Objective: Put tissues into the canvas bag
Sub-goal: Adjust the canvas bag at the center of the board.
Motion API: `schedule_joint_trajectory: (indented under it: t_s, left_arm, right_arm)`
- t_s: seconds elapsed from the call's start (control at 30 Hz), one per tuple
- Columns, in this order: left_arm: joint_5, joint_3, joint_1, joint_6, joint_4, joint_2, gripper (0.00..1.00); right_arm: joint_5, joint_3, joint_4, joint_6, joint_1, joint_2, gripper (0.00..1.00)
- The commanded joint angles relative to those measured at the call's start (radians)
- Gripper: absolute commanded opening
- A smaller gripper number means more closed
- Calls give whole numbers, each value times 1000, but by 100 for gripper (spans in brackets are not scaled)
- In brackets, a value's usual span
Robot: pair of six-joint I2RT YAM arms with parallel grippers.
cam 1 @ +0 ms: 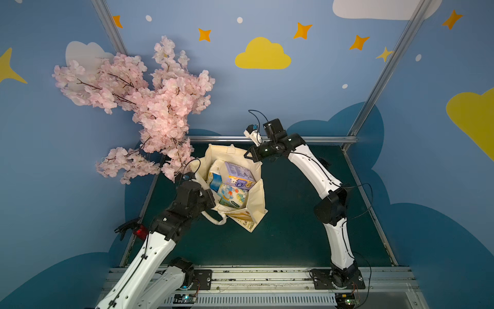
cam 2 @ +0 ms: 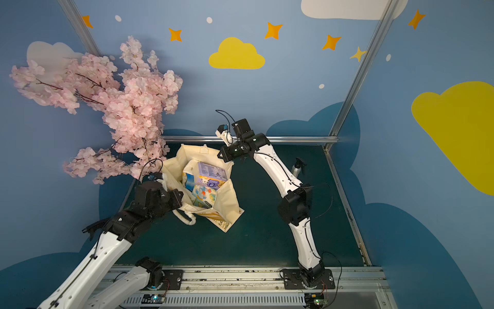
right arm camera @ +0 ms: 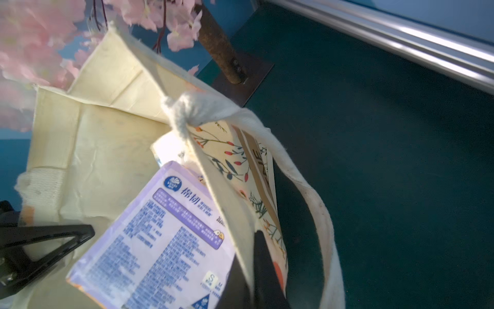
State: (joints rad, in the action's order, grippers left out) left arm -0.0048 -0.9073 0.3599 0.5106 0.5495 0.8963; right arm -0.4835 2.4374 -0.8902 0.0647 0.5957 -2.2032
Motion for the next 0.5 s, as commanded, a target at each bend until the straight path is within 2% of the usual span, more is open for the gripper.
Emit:
schedule_joint_trajectory:
  t_s: [0.0,0.07,0.17,0.33,0.47]
  left_arm:
    - [8,-158,-9,-77,-106,118,4]
    - [22,-259,-11,-101,-99,210,4]
    - [64,-396,-19,-125,-96,337,4]
    - [152,-546,-47,-117,-61,530,4]
    - [209,-609,-70,-114,-16,660,6]
  right_arm:
    - [-32,186,-15,39,-82,65,0]
    - [-27,236,-39,38,-95,57,0]
    - [-18,212,-36,40,-111,81,0]
    - [17,34,-26,59,-143,100,0]
    - [26,-92,-25,73,-160,108,0]
